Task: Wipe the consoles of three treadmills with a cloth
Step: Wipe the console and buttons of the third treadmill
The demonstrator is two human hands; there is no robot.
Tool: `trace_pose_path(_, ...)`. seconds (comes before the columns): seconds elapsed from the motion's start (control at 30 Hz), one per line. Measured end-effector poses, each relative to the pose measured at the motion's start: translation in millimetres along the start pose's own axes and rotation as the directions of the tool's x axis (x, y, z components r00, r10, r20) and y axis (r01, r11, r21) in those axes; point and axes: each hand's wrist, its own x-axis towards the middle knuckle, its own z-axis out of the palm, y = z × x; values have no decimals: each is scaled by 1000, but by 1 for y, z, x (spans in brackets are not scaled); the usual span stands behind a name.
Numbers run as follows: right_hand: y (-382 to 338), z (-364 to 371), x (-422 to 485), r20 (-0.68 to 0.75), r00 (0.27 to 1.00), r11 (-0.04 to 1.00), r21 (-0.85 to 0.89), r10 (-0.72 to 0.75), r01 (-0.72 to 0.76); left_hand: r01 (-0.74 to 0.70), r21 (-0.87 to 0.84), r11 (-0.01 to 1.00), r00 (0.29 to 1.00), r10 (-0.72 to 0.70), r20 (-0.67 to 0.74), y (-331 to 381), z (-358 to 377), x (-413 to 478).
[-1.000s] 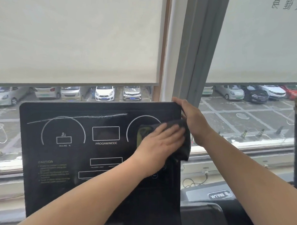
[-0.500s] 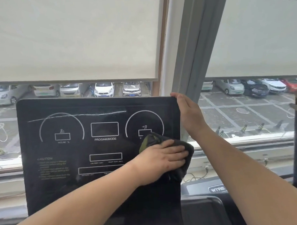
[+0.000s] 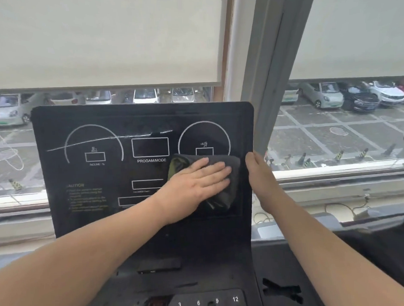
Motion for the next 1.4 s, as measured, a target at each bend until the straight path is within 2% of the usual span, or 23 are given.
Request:
trace_pose_path(0.07, 16, 5, -4, -7, 998, 998, 40, 58, -58, -108, 39, 993, 993, 106, 47, -15, -8, 0)
trace_pose_path(0.1, 21, 5, -4, -4, 997, 995, 66, 72, -71, -93, 78, 993, 995, 90, 38, -24, -13, 2)
trace_pose_path(0.13, 24, 5, -4, 2, 996, 992, 87, 86, -86, -7, 114, 993, 1000, 8, -11, -31, -17, 5)
trace_pose_path(0.17, 25, 4, -3, 20, 995, 990, 104, 98, -100, 142, 128, 982, 987, -131, -96, -33, -19, 7)
trace_pose_path(0.23, 27, 1, -2, 66, 989, 980, 142, 133, -142, 436, 46, 899, 876, -411, -253, -24, -18, 13)
trace_pose_path(0.27, 27, 0, -1, 83, 984, 971, 172, 155, -168, 506, -5, 862, 827, -487, -281, -13, -13, 17)
trace_pose_path(0.3, 27, -3, 0, 94, 980, 961, 198, 176, -191, 530, -40, 847, 808, -518, -281, 4, -6, 21)
trace_pose_path(0.37, 25, -7, 1, 90, 974, 946, 235, 207, -223, 436, -69, 897, 867, -440, -235, 37, 12, 23)
trace_pose_path(0.43, 24, -9, 3, 79, 972, 937, 258, 221, -234, 172, -55, 984, 979, -177, -100, 60, 29, 14)
trace_pose_path(0.5, 20, -8, 1, 83, 970, 937, 253, 227, -241, -80, -69, 994, 995, 84, 52, 62, 33, 5)
trace_pose_path(0.57, 22, -8, 2, 73, 972, 938, 254, 225, -236, -169, -44, 985, 984, 171, 47, 47, 28, 6)
trace_pose_path(0.6, 23, -8, 1, 73, 972, 937, 260, 222, -233, -129, -1, 992, 992, 129, 3, 39, 26, 10)
trace_pose_path(0.67, 23, -9, 1, 69, 976, 944, 249, 206, -217, 109, 50, 993, 985, -101, -141, 30, 21, 16)
trace_pose_path(0.73, 25, -9, 1, 82, 978, 942, 263, 194, -209, 384, 11, 923, 890, -367, -270, 39, 22, 20)
trace_pose_path(0.8, 26, -9, 0, 85, 983, 945, 271, 164, -181, 527, -58, 848, 809, -521, -270, 65, 29, 24)
trace_pose_path(0.83, 29, -9, 1, 82, 983, 941, 286, 163, -180, 530, -79, 845, 815, -532, -229, 79, 33, 25)
trace_pose_path(0.87, 27, -6, 0, 76, 983, 938, 297, 164, -180, 486, -84, 870, 851, -493, -181, 92, 38, 23)
trace_pose_path(0.97, 30, 2, 0, 24, 991, 957, 256, 135, -136, 201, -85, 976, 979, -203, -18, 106, 47, 4)
trace_pose_path(1.03, 32, 3, -3, 38, 992, 965, 231, 118, -124, 68, -113, 991, 997, -65, 30, 95, 45, -10)
trace_pose_path(1.1, 32, 1, -4, 46, 992, 972, 199, 117, -123, 22, -121, 992, 998, -14, 61, 79, 39, -23)
trace_pose_path(1.17, 34, -2, -8, 81, 983, 970, 171, 163, -175, 46, -75, 996, 998, -43, 50, 64, 34, -38)
trace_pose_path(1.27, 45, -6, -9, 118, 968, 965, 118, 220, -234, 226, -8, 974, 973, -226, -53, 49, 27, -59)
trace_pose_path(1.4, 57, -10, -2, 125, 970, 974, 60, 210, -219, 502, -71, 862, 841, -505, -193, 54, 20, -33)
